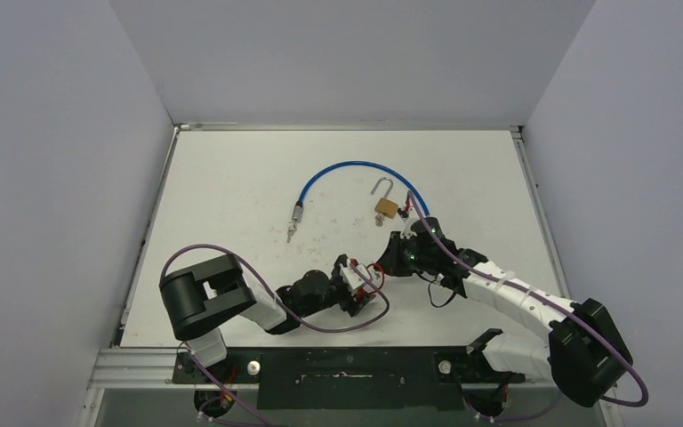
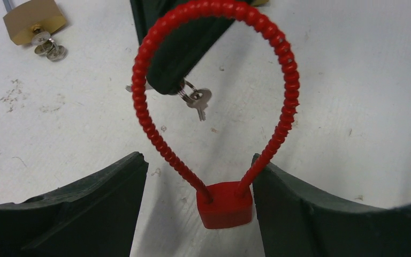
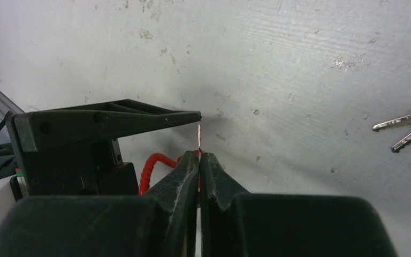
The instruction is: Unlock with the key
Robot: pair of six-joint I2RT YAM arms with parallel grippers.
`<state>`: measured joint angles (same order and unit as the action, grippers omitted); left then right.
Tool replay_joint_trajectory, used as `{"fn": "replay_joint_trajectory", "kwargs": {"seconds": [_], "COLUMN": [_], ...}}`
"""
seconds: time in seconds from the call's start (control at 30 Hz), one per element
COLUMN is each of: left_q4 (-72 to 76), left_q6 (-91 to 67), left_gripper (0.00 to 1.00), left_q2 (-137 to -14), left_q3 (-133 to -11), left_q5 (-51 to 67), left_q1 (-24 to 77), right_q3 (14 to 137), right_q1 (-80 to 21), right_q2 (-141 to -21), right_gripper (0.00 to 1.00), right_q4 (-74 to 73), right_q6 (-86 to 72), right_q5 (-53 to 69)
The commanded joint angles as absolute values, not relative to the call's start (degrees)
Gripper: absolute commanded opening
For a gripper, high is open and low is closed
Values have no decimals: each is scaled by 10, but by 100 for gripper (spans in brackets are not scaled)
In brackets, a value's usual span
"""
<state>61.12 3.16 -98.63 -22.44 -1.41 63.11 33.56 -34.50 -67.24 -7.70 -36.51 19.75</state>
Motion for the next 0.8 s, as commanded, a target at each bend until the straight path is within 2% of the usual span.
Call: {"fn": "replay_joint_trajectory", "kwargs": {"seconds": [0.0,0.27,0.57,0.77], "left_q4": [609,607,611,598], "left_q6": [20,4,-40,-78], "left_gripper": [69,69,70,71], "left_q2": [-948,-928,-944,-967], "left_q3": [-219,-194,-198,-216], "left_q5": [-67,-253,-349,-455], "left_q1": [642,717,775,816], "right_q3": [368,406,426,443], "right_q1": [-379,-442,-484,-495], "right_q2": [-649,-644,-646,-649], "right_gripper": [0,0,0,0], "right_q4": [-97,-159,-180,-231], "right_q6": [-390,-435,-446,-468], "right_q5": [156,68,48,38]}}
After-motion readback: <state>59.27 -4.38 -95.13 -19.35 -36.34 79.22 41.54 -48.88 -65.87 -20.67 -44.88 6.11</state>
